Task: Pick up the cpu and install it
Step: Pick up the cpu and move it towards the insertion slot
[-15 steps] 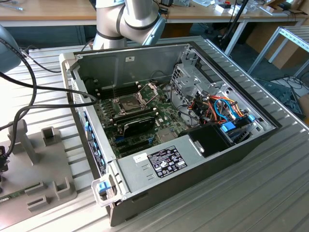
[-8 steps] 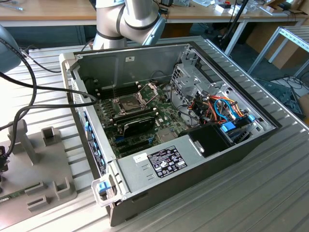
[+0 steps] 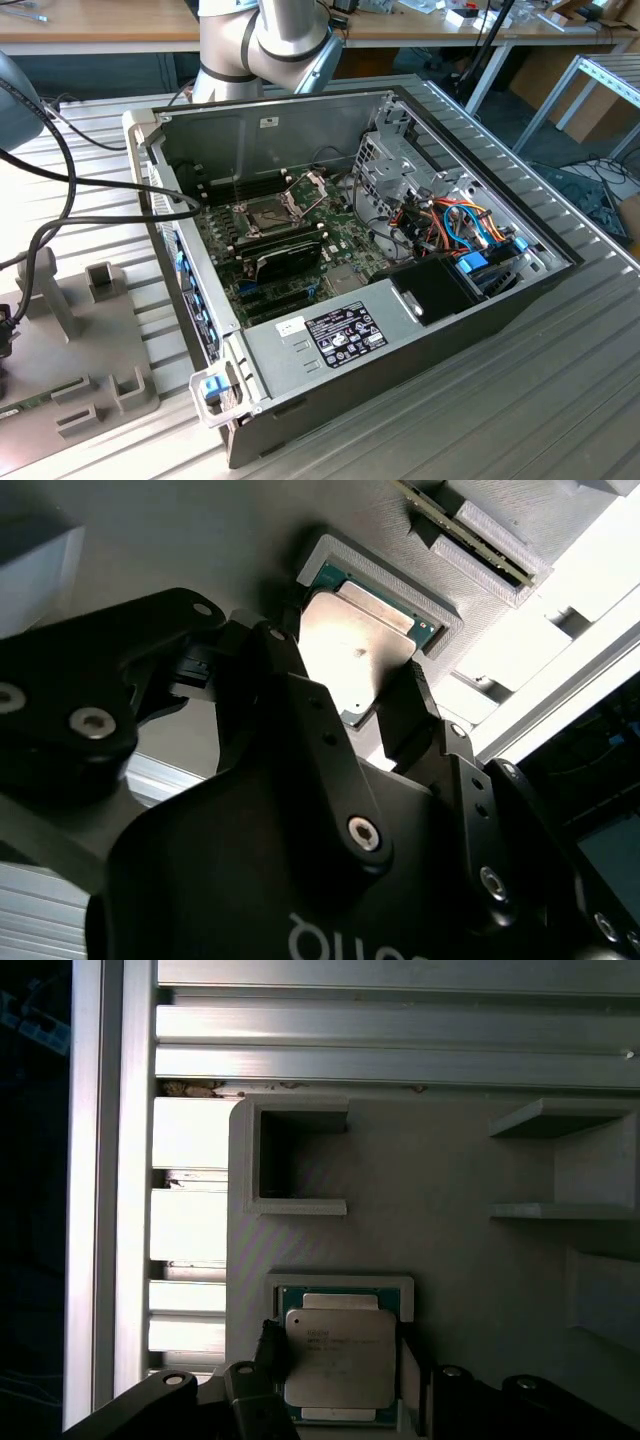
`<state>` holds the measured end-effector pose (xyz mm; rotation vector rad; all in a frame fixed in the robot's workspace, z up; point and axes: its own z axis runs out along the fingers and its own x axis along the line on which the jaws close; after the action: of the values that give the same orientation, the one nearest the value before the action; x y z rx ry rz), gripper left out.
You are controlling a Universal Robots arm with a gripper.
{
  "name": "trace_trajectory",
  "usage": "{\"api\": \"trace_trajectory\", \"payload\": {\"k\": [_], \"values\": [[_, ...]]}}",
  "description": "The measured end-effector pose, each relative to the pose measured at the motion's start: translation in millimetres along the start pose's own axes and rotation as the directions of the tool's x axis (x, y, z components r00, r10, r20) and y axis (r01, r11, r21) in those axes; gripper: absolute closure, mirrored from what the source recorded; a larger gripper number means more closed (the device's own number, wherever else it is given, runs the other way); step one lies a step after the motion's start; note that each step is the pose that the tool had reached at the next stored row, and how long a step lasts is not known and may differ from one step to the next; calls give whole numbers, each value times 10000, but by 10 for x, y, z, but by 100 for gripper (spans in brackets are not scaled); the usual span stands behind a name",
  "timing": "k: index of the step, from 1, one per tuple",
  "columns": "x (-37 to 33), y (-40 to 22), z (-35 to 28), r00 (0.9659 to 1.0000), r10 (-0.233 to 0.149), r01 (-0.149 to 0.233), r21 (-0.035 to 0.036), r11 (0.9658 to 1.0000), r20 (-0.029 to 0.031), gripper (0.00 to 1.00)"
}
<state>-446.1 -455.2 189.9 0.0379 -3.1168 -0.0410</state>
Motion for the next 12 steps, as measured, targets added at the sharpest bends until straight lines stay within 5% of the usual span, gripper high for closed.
{"api": "trace_trajectory", "payload": {"k": [12], "values": [[0, 0, 1, 10000, 0, 0, -1, 10000, 1, 38]]}}
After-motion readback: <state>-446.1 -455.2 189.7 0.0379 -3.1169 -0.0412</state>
